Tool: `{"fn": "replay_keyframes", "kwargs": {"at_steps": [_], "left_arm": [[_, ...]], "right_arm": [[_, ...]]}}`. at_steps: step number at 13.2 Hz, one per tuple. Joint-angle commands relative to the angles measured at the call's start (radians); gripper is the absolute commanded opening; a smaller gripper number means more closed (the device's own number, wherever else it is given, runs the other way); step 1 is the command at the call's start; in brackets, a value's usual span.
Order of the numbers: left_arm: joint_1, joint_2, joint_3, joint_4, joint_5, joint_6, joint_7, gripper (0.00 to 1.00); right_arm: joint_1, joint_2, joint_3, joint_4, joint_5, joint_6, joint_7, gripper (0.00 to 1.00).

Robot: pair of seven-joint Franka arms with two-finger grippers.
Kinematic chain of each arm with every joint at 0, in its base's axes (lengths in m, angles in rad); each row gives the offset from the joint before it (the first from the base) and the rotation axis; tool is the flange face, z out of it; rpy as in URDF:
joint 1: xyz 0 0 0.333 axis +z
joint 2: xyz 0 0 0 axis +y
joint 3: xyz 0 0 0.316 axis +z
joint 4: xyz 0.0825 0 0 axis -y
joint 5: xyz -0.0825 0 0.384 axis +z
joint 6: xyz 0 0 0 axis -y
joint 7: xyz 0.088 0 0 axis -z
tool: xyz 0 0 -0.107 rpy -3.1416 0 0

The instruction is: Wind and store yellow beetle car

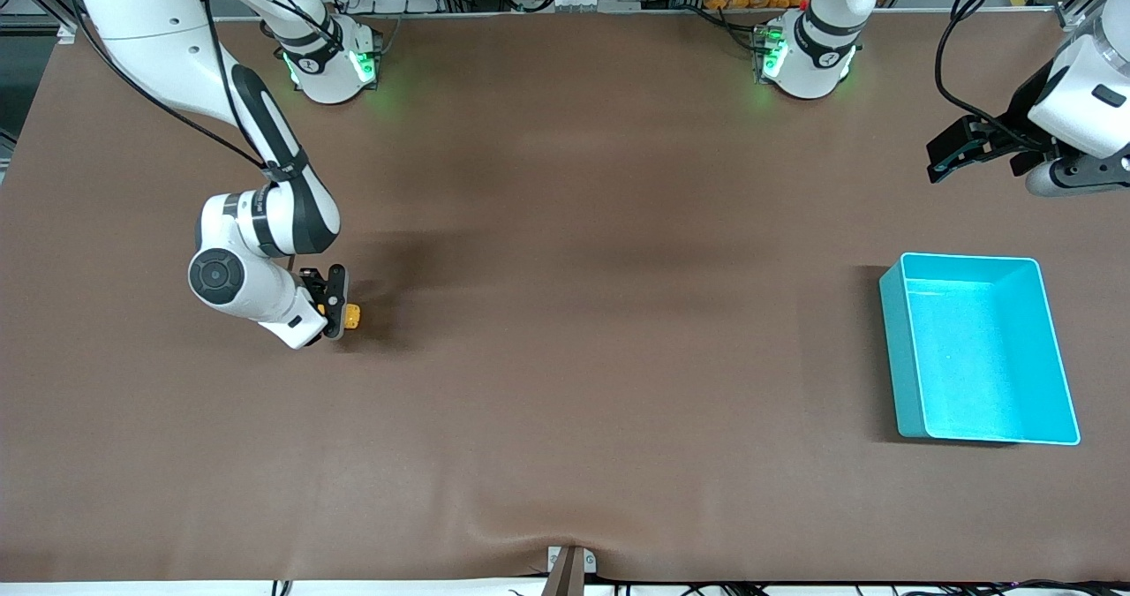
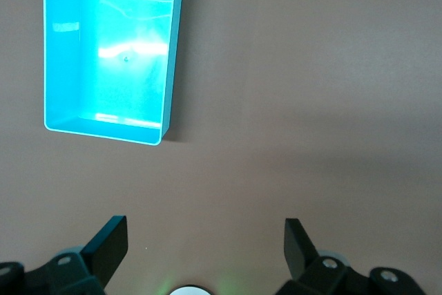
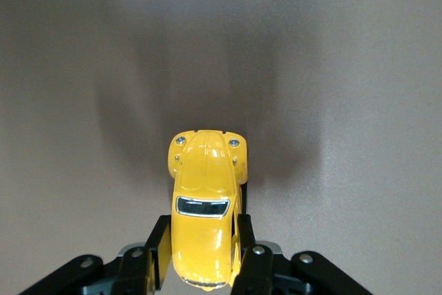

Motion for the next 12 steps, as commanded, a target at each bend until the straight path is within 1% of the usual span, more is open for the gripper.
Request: {"fn": "replay_keyframes", "kwargs": {"at_steps": [1, 6, 12], "left_arm": [[0.007, 0.001, -0.001, 0.005, -0.011, 0.005, 0.013, 1.00], [0.007, 0.000, -0.001, 0.005, -0.011, 0.005, 0.013, 1.00], [0.007, 0.000, -0.001, 0.005, -0.013, 0.005, 0.013, 1.00]], "right_arm": [[-0.036, 0.020, 0.015, 0.012, 0.021, -0.005, -0.046, 0.27], [-0.096, 0.022, 0.015, 0.017, 0.019, -0.008, -0.130, 0.27], [-0.146, 0.026, 0.013, 0.018, 0.018, -0.017, -0.181, 0.28]]}}
